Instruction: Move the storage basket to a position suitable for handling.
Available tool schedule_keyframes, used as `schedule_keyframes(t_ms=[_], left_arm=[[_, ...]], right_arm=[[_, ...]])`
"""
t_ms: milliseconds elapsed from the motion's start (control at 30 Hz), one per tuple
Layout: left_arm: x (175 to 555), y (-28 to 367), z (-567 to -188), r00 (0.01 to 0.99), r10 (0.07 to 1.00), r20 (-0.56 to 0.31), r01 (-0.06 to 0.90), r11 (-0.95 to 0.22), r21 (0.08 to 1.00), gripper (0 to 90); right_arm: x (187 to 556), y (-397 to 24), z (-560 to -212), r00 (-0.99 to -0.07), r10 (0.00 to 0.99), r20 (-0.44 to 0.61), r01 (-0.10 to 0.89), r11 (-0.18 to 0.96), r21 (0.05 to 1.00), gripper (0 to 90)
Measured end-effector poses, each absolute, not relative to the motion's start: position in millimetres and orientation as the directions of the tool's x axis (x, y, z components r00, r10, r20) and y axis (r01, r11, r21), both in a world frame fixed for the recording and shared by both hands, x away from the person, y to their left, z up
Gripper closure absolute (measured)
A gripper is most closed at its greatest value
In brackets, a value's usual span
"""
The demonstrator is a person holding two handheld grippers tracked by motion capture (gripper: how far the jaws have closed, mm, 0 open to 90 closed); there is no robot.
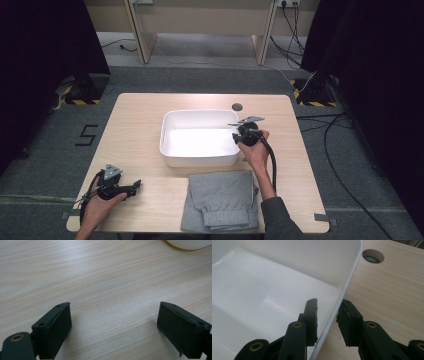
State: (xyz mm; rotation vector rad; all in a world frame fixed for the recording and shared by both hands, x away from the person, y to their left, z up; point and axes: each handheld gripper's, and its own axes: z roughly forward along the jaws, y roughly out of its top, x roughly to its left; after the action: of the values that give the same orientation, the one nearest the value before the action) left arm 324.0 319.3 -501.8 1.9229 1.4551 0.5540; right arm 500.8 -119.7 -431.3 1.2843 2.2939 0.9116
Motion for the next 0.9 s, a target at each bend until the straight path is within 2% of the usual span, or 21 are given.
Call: schedule_keyframes(t_ms=[900], left_arm=[[324, 319, -502, 0.292, 0.955, -0.054, 0.677, -0.167, 0.717, 11.6]], right_arm=[[478, -177, -430, -0.484, 0.875, 0.014, 0.624, 0.334, 0.707, 68.9]])
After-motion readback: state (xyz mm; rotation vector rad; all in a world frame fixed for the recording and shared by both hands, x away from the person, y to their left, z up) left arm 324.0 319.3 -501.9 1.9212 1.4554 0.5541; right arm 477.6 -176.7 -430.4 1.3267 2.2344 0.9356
